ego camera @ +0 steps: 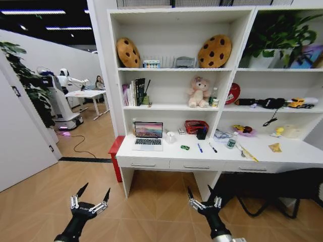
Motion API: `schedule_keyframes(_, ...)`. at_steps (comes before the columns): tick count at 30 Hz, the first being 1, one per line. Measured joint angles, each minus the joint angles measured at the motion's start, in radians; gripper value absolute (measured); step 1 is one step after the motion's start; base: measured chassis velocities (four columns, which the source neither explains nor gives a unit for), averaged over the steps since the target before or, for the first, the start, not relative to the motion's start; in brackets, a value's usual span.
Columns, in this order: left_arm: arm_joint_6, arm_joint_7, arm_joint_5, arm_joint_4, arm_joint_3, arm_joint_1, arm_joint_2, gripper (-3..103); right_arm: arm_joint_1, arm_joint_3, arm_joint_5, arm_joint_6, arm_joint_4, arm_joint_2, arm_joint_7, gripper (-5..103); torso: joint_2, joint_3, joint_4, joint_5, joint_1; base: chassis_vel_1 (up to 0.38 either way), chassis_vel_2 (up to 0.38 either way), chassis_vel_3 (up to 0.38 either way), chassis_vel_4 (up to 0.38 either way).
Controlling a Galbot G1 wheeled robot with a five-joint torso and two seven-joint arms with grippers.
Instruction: Organize the objects on the table.
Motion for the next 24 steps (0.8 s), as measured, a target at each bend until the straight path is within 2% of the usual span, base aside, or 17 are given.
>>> schedule_keyframes(2, 0.002, -0.015, -0.007, 0.008, 0.001, -0.004, 0.000, 101, 0.000, 0.001, 0.015, -0.002, 0.000, -0.003, 0.001, 100, 0.000, 0.000, 0.0000, 0.0001, 0.000, 0.000, 0.000, 0.000, 0.000)
schedule_keyframes(5, 0.017, -0.075, -0.041, 0.040, 0.013, -0.027, -0.007, 97, -0.011, 0.012, 0.003, 0.004, 0.000, -0.007, -0.005, 100, 0.000, 0.000, -0.0002, -0.0001, 0.000, 0.000, 0.000, 0.000, 0.000)
schedule_keyframes(7, 0.033, -0.091, -0.057, 0.048, 0.021, -0.031, -0.011, 97, -0.014, 0.015, -0.005, 0.007, 0.001, -0.007, -0.009, 100, 0.000, 0.000, -0.0001, -0.0001, 0.000, 0.000, 0.000, 0.000, 0.000)
schedule_keyframes(13, 0.045, -0.089, -0.049, 0.040, 0.024, -0.027, -0.012, 97, -0.004, 0.015, 0.000, 0.008, 0.001, 0.001, 0.003, 100, 0.000, 0.000, 0.0000, 0.0001, 0.000, 0.000, 0.000, 0.000, 0.000)
schedule_keyframes(24, 0.070, -0.094, -0.032, 0.026, 0.018, -0.016, -0.030, 97, 0.001, 0.008, 0.035, -0.103, 0.020, 0.002, 0.068, 100, 0.000, 0.000, 0.0000, 0.0000, 0.000, 0.000, 0.000, 0.000, 0.000)
